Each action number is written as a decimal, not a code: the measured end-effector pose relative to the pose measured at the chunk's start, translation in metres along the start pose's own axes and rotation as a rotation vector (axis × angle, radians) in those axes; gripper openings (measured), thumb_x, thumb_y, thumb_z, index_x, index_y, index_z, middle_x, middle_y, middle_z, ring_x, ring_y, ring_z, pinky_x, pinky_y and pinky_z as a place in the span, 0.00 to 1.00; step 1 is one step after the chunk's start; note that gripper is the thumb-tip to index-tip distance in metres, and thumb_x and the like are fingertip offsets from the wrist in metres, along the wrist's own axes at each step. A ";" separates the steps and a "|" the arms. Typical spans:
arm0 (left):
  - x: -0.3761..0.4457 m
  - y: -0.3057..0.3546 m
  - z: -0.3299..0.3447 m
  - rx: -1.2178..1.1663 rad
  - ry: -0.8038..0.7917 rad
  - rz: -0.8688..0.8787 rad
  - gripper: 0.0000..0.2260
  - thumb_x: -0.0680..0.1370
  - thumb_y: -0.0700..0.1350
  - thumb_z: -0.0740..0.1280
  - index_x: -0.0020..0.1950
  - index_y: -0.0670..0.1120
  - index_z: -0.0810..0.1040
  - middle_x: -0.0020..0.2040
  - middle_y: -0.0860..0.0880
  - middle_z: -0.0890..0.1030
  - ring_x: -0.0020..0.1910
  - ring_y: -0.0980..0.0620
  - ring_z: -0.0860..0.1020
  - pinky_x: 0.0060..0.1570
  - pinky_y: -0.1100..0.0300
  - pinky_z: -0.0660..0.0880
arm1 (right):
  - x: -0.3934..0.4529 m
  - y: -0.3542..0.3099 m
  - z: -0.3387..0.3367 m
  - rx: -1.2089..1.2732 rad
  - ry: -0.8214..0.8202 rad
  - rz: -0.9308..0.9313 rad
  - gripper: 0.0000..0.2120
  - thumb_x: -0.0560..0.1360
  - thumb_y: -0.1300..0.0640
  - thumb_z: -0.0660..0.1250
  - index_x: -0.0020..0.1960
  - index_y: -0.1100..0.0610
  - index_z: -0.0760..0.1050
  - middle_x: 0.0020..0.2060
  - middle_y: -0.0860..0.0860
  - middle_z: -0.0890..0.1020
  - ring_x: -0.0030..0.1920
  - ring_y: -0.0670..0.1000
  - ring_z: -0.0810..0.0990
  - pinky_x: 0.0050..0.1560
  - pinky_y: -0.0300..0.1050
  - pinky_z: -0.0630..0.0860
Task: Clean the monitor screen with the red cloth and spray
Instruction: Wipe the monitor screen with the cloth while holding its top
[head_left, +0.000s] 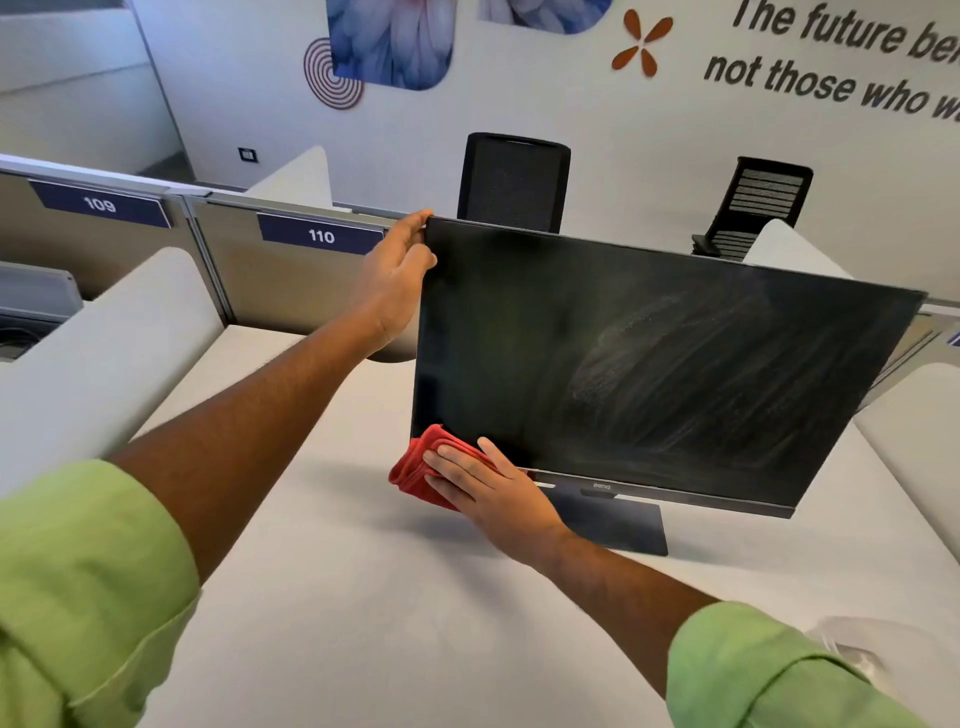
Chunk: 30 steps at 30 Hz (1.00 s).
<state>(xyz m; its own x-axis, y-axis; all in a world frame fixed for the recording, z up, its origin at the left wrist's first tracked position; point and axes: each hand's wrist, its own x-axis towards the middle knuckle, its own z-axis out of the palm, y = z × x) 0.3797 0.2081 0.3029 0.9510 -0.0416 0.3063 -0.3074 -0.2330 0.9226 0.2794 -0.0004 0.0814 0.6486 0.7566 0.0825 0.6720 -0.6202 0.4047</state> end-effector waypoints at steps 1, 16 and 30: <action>0.000 0.001 0.001 -0.001 -0.005 0.000 0.24 0.80 0.46 0.56 0.77 0.47 0.67 0.70 0.52 0.75 0.67 0.55 0.73 0.67 0.64 0.69 | -0.006 0.004 0.001 -0.007 0.008 0.001 0.41 0.81 0.57 0.71 0.87 0.54 0.52 0.87 0.54 0.50 0.87 0.58 0.49 0.84 0.65 0.54; -0.001 0.005 0.012 -0.033 0.095 -0.004 0.23 0.76 0.48 0.58 0.72 0.48 0.71 0.58 0.55 0.78 0.56 0.57 0.78 0.49 0.78 0.73 | -0.121 0.061 0.001 0.054 0.071 0.170 0.38 0.69 0.58 0.84 0.77 0.52 0.76 0.76 0.52 0.77 0.74 0.56 0.79 0.74 0.58 0.75; -0.044 -0.004 0.034 0.357 0.271 0.001 0.30 0.78 0.45 0.63 0.78 0.50 0.58 0.75 0.46 0.65 0.70 0.43 0.70 0.71 0.41 0.67 | -0.168 0.073 -0.023 0.471 0.530 0.613 0.14 0.75 0.67 0.72 0.57 0.57 0.88 0.57 0.53 0.88 0.54 0.55 0.85 0.58 0.50 0.82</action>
<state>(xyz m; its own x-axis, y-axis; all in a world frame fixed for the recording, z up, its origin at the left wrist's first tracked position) 0.3402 0.1779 0.2780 0.8932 0.2029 0.4012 -0.2321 -0.5562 0.7980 0.2108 -0.1678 0.1182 0.7681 0.1932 0.6105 0.4169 -0.8745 -0.2477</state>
